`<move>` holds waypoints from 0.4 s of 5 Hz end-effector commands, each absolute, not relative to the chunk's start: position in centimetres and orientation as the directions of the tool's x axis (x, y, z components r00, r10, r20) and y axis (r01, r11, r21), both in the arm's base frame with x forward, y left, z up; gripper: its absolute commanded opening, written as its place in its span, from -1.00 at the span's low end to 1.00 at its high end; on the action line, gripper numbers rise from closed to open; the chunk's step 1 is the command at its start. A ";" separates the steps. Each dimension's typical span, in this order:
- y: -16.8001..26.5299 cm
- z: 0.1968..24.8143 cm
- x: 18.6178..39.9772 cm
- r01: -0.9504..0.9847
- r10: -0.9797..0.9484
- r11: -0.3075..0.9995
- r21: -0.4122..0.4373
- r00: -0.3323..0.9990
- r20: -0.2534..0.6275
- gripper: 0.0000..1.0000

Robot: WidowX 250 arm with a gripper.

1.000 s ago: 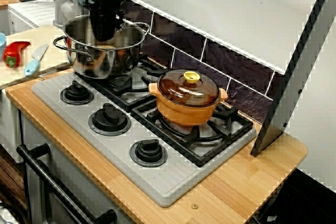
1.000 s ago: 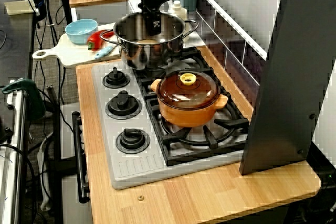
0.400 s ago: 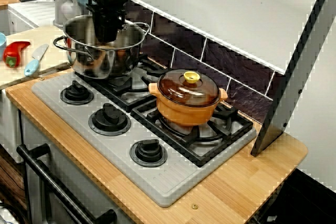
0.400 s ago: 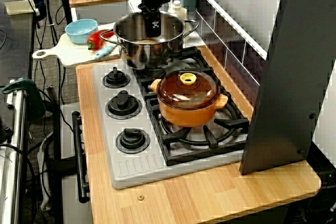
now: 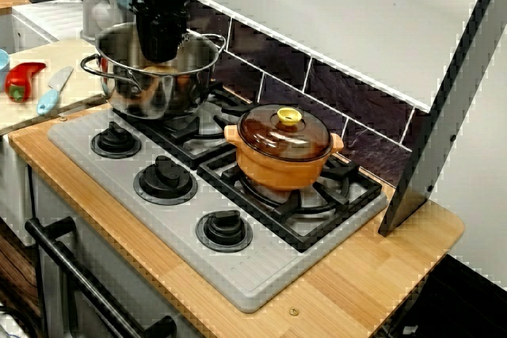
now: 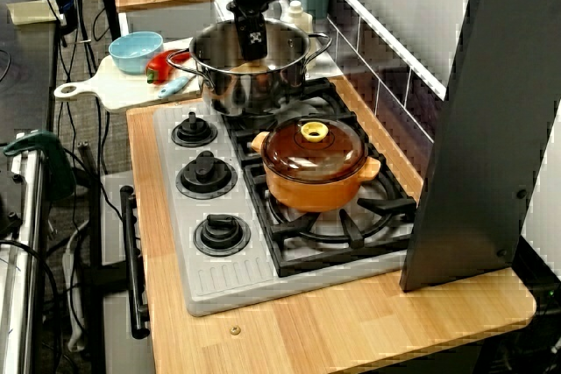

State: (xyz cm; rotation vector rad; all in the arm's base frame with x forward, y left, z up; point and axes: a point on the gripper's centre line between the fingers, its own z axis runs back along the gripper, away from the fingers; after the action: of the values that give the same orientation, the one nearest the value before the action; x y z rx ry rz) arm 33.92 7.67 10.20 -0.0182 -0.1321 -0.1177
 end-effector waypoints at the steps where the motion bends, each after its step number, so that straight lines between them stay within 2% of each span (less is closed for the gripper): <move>1: 8.5 12.9 33.6 0.233 -0.228 0.972 0.004 0.950 0.214 1.00; 2: 8.4 12.7 34.0 0.454 -0.438 0.891 -0.023 0.870 0.225 1.00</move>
State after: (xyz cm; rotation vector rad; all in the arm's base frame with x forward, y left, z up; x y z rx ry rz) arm 33.68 7.84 11.31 -0.1048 -0.1789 -0.4756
